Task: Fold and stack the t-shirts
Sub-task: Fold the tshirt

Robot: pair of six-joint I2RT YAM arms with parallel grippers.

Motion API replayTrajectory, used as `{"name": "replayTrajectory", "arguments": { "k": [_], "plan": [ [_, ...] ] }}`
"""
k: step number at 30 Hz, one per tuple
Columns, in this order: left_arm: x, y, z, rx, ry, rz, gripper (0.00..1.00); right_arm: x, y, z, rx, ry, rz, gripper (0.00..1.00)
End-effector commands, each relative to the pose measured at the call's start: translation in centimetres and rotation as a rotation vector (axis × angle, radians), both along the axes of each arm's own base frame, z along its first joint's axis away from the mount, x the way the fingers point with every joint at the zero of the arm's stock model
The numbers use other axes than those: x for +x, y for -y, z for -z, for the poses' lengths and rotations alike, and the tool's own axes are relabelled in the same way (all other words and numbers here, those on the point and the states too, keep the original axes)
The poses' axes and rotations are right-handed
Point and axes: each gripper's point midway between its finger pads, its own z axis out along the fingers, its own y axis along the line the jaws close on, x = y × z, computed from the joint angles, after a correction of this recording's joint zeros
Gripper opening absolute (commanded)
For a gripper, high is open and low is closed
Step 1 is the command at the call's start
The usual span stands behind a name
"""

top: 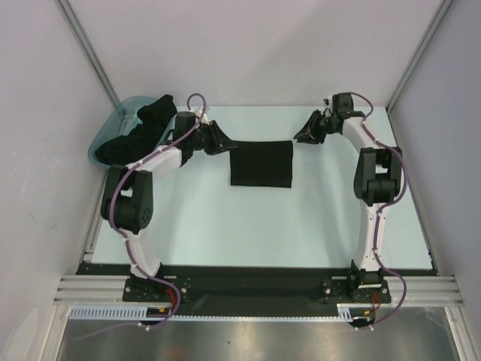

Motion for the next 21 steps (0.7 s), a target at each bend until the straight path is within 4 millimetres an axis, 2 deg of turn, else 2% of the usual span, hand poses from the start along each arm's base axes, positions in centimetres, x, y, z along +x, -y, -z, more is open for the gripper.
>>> {"name": "replayTrajectory", "arguments": {
  "k": [1,2,3,6,8,10,11,13,15,17,18,19,21],
  "plan": [
    [-3.6,1.6,-1.8,-0.054,0.042,0.063,0.34,-3.5,-2.6,-6.5,0.011,0.087,-0.074,0.30],
    [-4.5,2.4,-1.6,-0.072,0.022,0.091,0.34,-4.3,-3.4,-6.3,0.022,0.074,-0.086,0.30],
    [-5.1,2.6,-0.7,-0.090,-0.014,0.089,0.34,-6.0,-5.0,-4.8,0.048,0.029,-0.122,0.29],
    [-6.1,2.9,1.1,-0.133,-0.058,0.076,0.34,-7.7,-8.0,-3.8,0.118,-0.006,-0.162,0.22],
    [-5.8,3.1,2.4,-0.149,-0.074,0.070,0.33,-8.5,-8.9,-1.8,0.156,-0.024,-0.170,0.12],
    [-5.8,3.3,4.5,-0.149,-0.115,0.071,0.33,-8.8,-9.6,-0.6,0.180,-0.027,-0.183,0.07],
    [-5.9,3.2,5.2,-0.149,-0.127,0.068,0.33,-9.7,-9.4,1.3,0.175,-0.066,-0.180,0.04],
    [-6.3,3.0,6.6,-0.142,-0.157,0.060,0.32,-10.1,-9.0,2.9,0.179,-0.077,-0.178,0.00],
    [-7.1,2.5,8.3,-0.113,-0.190,0.046,0.32,-11.6,-7.9,4.9,0.163,-0.118,-0.163,0.00],
    [-8.0,1.9,9.5,-0.074,-0.205,0.043,0.32,-12.2,-6.3,6.1,0.135,-0.122,-0.153,0.00],
    [-8.7,1.3,10.5,-0.043,-0.230,0.036,0.32,-13.1,-5.6,7.0,0.119,-0.145,-0.143,0.00],
    [-9.5,0.5,11.7,0.010,-0.261,0.029,0.32,-13.6,-4.9,7.3,0.099,-0.146,-0.149,0.00],
    [-10.9,-1.1,12.8,0.085,-0.290,0.021,0.32,-14.0,-3.5,7.4,0.065,-0.148,-0.129,0.00]
  ]
}}
